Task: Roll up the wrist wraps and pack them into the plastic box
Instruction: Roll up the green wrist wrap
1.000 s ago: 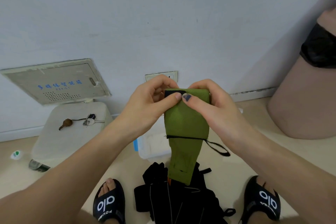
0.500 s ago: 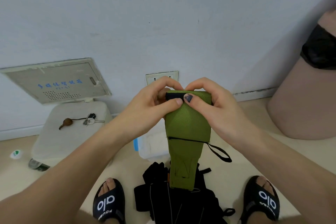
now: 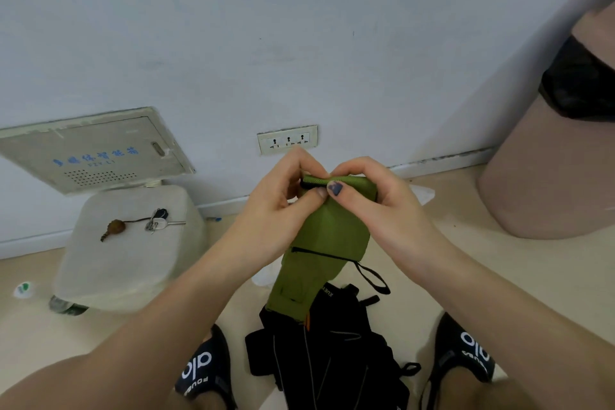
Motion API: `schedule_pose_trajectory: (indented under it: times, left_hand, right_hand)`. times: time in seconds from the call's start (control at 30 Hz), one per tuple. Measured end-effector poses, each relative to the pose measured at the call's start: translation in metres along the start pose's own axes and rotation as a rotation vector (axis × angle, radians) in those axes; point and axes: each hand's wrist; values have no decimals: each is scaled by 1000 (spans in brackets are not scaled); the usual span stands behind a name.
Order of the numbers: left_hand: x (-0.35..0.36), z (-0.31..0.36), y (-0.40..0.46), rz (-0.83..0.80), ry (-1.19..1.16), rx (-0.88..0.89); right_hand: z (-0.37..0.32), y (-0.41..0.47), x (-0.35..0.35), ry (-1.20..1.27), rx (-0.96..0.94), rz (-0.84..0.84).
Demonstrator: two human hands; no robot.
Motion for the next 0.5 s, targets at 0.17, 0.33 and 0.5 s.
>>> schedule_pose_trajectory:
  times: [0.17, 0.33, 0.5]
  left_hand:
    - [1, 4, 11, -8, -229, -53]
    - [-1, 5, 21, -81, -409, -211]
    - [-5, 5, 26, -82, -304, -210]
  right_hand:
    - [-7, 8, -5, 57, -33, 23]
    - [-6, 16, -16, -34, -22, 17]
    - [-4, 24, -21, -105, 6, 2]
Point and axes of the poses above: each hand's wrist, its own y-axis towards the middle knuckle, its own x-axis out of the palm, z = x × y, and after that the axes turned 9 degrees about -z, right-handed
